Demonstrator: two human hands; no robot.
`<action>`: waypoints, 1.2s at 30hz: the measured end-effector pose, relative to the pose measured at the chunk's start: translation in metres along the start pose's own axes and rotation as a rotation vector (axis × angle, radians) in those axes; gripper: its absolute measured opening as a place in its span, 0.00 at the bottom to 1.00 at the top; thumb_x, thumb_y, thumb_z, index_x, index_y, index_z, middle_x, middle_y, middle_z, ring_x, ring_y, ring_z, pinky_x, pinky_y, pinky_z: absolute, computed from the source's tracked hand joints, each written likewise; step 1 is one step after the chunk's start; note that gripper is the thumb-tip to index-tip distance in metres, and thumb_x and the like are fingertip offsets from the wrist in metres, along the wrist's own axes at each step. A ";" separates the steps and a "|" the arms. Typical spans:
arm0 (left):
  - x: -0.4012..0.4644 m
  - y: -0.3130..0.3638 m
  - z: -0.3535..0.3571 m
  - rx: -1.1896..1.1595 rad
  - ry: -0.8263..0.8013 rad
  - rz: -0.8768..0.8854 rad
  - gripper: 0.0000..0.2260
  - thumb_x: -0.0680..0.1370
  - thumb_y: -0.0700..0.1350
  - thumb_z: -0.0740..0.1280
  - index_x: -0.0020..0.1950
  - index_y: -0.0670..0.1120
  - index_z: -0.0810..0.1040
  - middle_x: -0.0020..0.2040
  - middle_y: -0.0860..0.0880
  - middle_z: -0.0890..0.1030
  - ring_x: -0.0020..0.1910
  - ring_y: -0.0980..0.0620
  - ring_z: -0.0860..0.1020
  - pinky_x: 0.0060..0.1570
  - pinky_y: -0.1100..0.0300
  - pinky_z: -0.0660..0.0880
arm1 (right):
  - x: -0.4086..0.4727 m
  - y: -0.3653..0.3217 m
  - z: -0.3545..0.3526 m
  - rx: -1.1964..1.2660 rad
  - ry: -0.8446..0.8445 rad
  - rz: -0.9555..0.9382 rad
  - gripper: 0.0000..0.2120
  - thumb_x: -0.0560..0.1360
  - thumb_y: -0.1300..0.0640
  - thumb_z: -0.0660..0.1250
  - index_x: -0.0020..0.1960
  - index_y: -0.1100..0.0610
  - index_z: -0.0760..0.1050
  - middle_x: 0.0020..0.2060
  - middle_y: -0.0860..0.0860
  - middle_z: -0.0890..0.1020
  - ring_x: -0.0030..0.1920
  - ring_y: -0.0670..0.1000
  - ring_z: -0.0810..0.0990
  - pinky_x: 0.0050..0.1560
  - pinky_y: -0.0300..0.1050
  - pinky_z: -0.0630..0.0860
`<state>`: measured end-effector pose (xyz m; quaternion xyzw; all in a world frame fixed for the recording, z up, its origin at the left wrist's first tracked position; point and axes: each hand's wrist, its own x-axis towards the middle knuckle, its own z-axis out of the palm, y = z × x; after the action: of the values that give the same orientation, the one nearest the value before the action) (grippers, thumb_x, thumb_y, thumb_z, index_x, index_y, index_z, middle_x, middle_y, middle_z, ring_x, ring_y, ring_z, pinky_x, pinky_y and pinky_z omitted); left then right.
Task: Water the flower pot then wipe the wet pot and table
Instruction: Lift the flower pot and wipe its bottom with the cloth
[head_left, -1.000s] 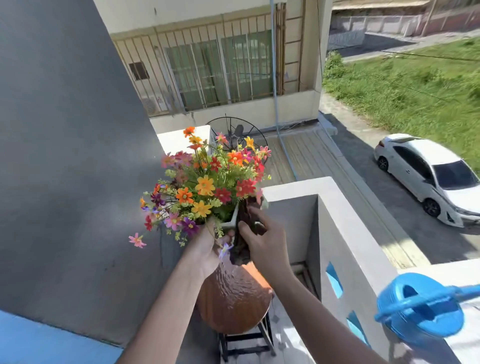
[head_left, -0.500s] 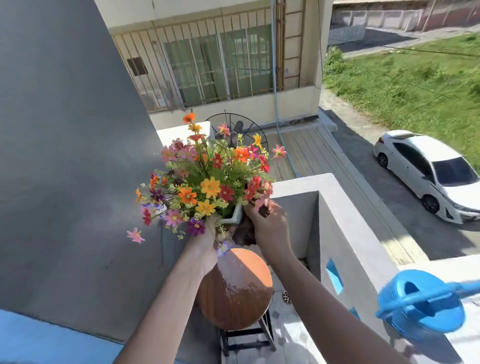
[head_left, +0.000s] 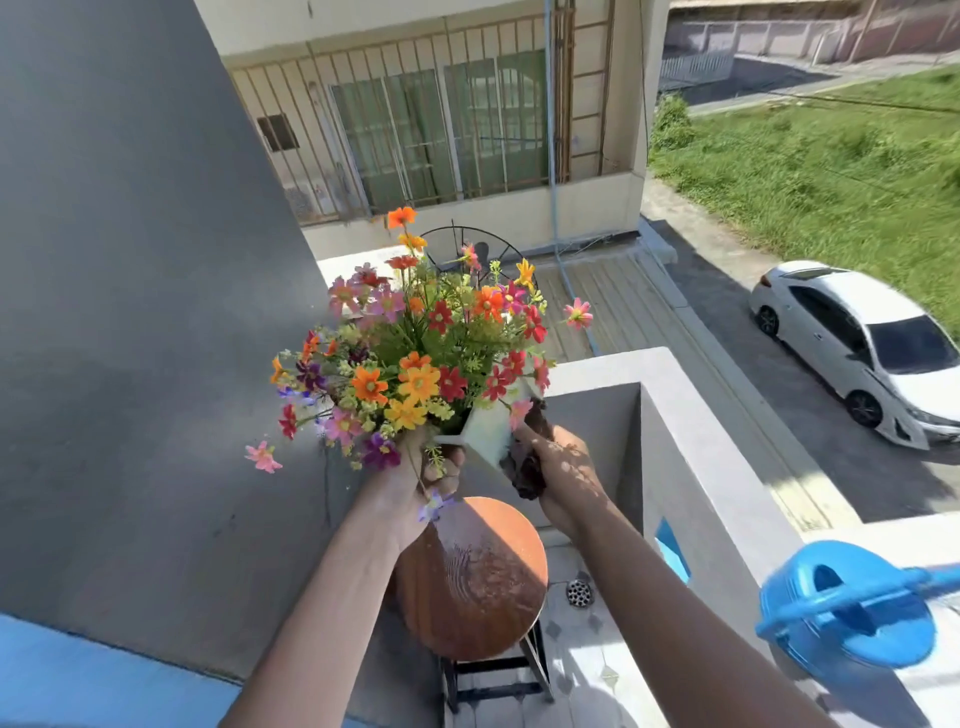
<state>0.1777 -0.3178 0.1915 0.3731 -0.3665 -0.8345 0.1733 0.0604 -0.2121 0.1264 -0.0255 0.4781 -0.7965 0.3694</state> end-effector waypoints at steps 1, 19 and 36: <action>0.001 0.000 0.000 -0.030 -0.003 -0.009 0.10 0.82 0.42 0.55 0.43 0.42 0.68 0.26 0.42 0.74 0.18 0.57 0.64 0.16 0.68 0.61 | -0.001 -0.002 0.000 0.009 -0.020 0.008 0.02 0.76 0.62 0.70 0.46 0.61 0.78 0.33 0.51 0.84 0.31 0.50 0.83 0.30 0.40 0.78; 0.007 -0.020 0.003 -0.022 0.017 -0.072 0.14 0.83 0.45 0.55 0.41 0.40 0.71 0.29 0.43 0.74 0.16 0.57 0.67 0.17 0.68 0.62 | 0.016 -0.027 0.013 -0.570 0.078 -0.616 0.10 0.78 0.64 0.62 0.42 0.57 0.79 0.36 0.47 0.76 0.34 0.40 0.73 0.36 0.37 0.72; 0.015 -0.006 0.005 0.050 0.031 0.048 0.15 0.83 0.44 0.52 0.38 0.44 0.70 0.25 0.47 0.74 0.16 0.58 0.67 0.15 0.69 0.61 | -0.012 0.001 0.021 -0.822 -0.003 -0.756 0.07 0.77 0.65 0.65 0.52 0.59 0.80 0.41 0.44 0.80 0.42 0.33 0.75 0.42 0.33 0.71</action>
<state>0.1640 -0.3193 0.1822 0.3812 -0.3933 -0.8149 0.1895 0.0781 -0.2210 0.1409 -0.3383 0.7063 -0.6216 0.0184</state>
